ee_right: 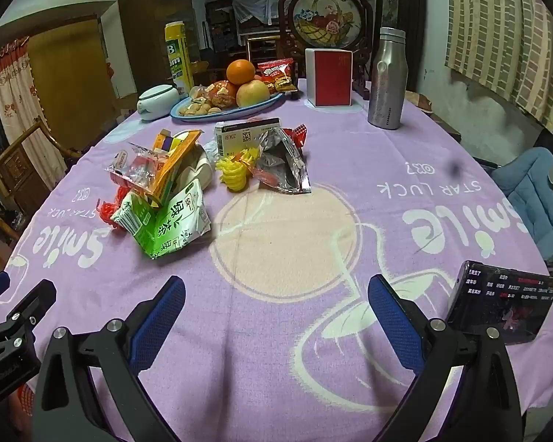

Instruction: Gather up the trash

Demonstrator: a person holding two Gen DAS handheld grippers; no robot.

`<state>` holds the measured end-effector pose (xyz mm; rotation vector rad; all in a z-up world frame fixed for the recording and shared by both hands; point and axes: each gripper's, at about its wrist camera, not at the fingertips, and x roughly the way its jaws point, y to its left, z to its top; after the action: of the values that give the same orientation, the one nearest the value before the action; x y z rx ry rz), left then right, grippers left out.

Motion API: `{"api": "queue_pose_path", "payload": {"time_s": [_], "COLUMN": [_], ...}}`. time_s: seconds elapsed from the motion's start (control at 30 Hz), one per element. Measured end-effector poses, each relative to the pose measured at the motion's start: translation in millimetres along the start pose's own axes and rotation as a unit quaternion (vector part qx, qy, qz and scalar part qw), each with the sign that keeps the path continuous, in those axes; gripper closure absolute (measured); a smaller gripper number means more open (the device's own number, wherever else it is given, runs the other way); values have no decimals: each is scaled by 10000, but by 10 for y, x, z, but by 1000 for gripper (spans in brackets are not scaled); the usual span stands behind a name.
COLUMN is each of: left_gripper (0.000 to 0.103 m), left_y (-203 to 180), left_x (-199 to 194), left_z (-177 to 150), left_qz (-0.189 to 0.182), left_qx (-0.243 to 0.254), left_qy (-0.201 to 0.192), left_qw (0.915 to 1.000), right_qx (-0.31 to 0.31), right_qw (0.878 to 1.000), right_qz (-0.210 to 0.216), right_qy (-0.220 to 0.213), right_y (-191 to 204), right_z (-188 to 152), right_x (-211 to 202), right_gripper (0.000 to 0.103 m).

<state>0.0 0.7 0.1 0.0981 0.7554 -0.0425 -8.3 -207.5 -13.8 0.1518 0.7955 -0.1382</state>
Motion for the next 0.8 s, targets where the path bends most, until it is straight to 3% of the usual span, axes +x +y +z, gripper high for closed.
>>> {"api": "queue_pose_path", "payload": {"time_s": [0.8], "left_gripper": [7], "left_y": [-44], "left_x": [-68], "left_z": [17], "left_qz": [-126], "left_qx": [41], "left_qy": [-31], "left_qw": [9999], "right_qx": [-22], "right_qw": [10000], "right_qz": [24], "right_qy": [29], "right_y": [56], "right_z": [-6], "right_x": [83], "right_gripper": [5]}}
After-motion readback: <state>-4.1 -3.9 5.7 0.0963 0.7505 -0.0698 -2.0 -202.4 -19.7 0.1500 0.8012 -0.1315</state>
